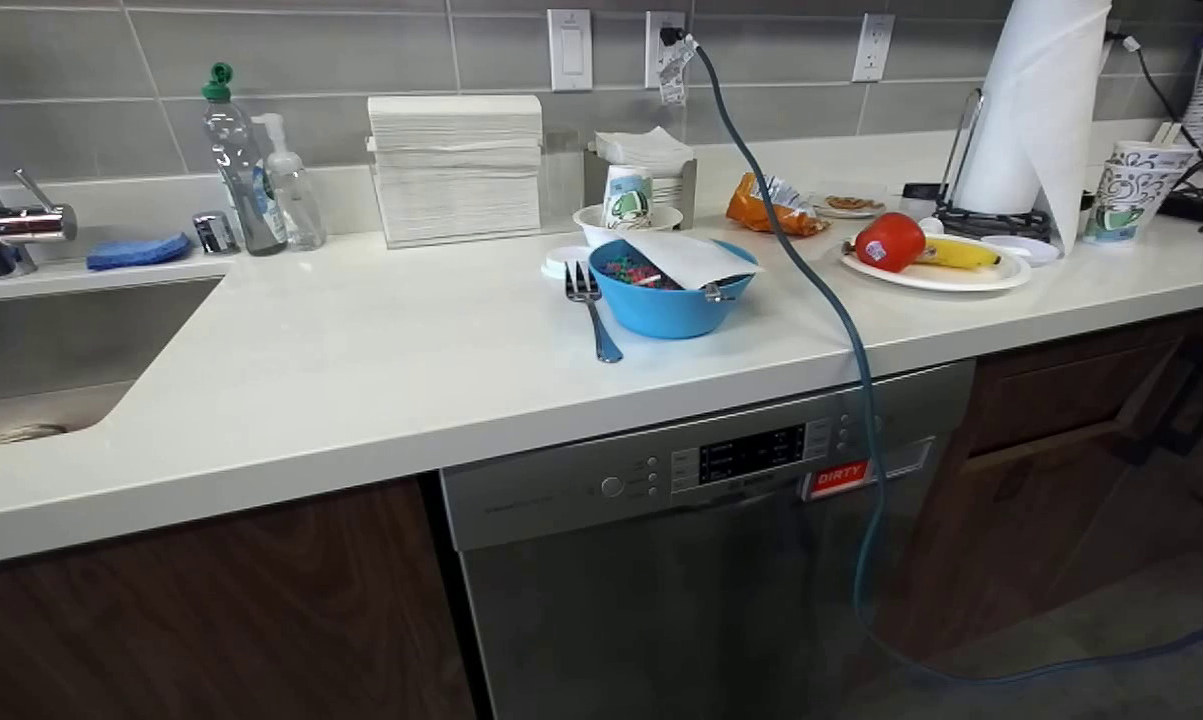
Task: Rip off a paper towel from the roll and put it onto the bowl
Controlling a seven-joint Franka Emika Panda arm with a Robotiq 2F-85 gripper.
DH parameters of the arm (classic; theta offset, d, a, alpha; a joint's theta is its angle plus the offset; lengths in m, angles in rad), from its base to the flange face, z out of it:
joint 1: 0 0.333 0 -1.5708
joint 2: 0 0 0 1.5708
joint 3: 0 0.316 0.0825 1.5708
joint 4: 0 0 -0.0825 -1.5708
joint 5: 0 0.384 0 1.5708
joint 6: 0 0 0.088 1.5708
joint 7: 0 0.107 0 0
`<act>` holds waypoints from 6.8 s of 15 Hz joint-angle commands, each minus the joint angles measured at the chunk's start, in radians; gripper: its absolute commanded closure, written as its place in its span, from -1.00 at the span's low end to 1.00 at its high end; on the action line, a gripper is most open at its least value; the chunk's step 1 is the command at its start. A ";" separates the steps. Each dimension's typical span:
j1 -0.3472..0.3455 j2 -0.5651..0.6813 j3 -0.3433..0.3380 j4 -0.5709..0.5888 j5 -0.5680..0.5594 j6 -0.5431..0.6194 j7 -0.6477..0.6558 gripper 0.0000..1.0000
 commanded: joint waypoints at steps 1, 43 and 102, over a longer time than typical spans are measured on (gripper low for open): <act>-0.085 0.049 0.035 0.012 -0.044 0.140 0.122 -1.00; -0.458 0.394 0.183 0.130 -0.812 0.480 1.215 -1.00; -0.049 0.526 -0.084 0.206 -0.750 0.035 0.948 1.00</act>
